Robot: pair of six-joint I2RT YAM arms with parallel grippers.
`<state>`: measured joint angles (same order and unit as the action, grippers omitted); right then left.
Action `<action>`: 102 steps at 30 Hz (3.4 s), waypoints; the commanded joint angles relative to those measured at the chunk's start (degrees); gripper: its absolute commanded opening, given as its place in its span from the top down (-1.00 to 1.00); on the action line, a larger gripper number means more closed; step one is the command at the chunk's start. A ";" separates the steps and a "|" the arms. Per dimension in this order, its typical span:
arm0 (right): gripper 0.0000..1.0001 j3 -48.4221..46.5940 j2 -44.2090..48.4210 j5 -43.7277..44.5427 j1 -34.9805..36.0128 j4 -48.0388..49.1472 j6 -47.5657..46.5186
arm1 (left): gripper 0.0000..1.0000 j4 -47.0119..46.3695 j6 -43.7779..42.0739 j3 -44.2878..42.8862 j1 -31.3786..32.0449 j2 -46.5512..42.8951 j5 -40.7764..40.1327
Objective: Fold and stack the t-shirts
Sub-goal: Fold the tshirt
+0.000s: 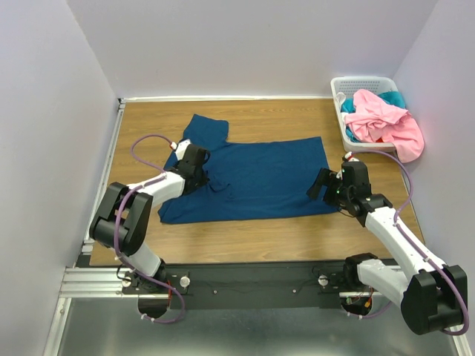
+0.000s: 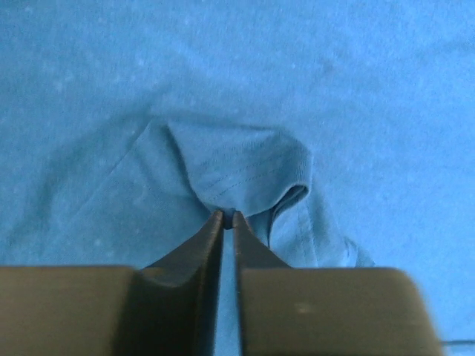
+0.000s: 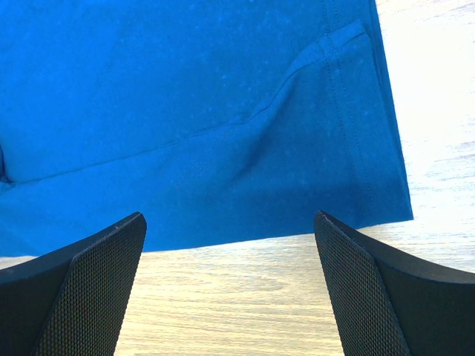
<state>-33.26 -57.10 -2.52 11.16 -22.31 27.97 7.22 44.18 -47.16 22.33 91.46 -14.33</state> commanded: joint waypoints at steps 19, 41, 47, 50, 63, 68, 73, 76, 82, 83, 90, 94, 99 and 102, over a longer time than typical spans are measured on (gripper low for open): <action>-1.00 0.65 0.24 -0.64 -0.08 0.86 -0.72 | 1.00 -0.19 -0.68 -5.75 -0.62 1.70 -6.59; -1.00 0.82 0.50 0.15 0.00 0.86 -0.63 | 0.51 2.71 -3.84 -22.36 -4.40 15.33 -6.06; -1.00 0.82 0.59 -0.29 -0.08 0.86 -0.81 | -0.69 4.02 -4.46 -22.98 -4.40 12.97 -6.06; -1.00 0.74 0.94 -0.38 -0.08 0.86 -0.81 | -0.81 3.76 -4.28 -20.97 -4.40 9.62 -5.54; -1.00 0.56 1.38 -1.08 -0.08 1.21 -1.07 | -0.85 -0.99 -7.97 -15.06 3.40 4.69 3.44; -1.00 0.73 1.82 -1.17 0.00 1.30 -0.90 | -0.79 4.45 -7.88 -21.56 7.29 11.79 -0.79; -1.00 1.00 2.17 -1.34 0.00 1.30 -0.90 | -0.47 6.66 -7.62 -23.42 8.52 15.58 -2.02; -1.00 1.00 2.17 -1.34 -0.08 1.47 -0.90 | -0.34 6.92 -7.80 -23.42 9.31 16.38 -2.20; -1.00 1.35 2.08 -1.95 0.00 1.91 -0.98 | -0.20 8.25 -7.53 -23.68 10.54 17.79 -3.16; -1.00 1.26 1.82 -2.04 0.00 1.91 -0.98 | -0.20 8.33 -7.53 -23.77 10.72 17.96 -3.16; -1.00 1.44 1.82 -2.57 0.00 2.00 -0.98 | -0.16 10.96 -6.75 -25.61 11.77 19.89 -5.97; -1.00 1.61 2.34 -2.57 -0.08 2.09 -1.07 | 0.13 12.64 -5.95 -26.50 11.95 20.86 -8.08; -1.00 1.61 2.17 -2.84 -0.08 2.18 -1.07 | 0.45 13.17 -5.69 -27.46 12.04 21.13 -8.61; -1.00 1.70 2.17 -2.84 0.00 2.18 -1.07 | 0.71 13.52 -5.69 -27.90 12.65 20.60 -9.23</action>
<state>-32.56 -55.81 -4.32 11.16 -20.88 27.49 19.33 37.87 -73.52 33.98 111.50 -20.75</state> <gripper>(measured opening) 0.998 0.202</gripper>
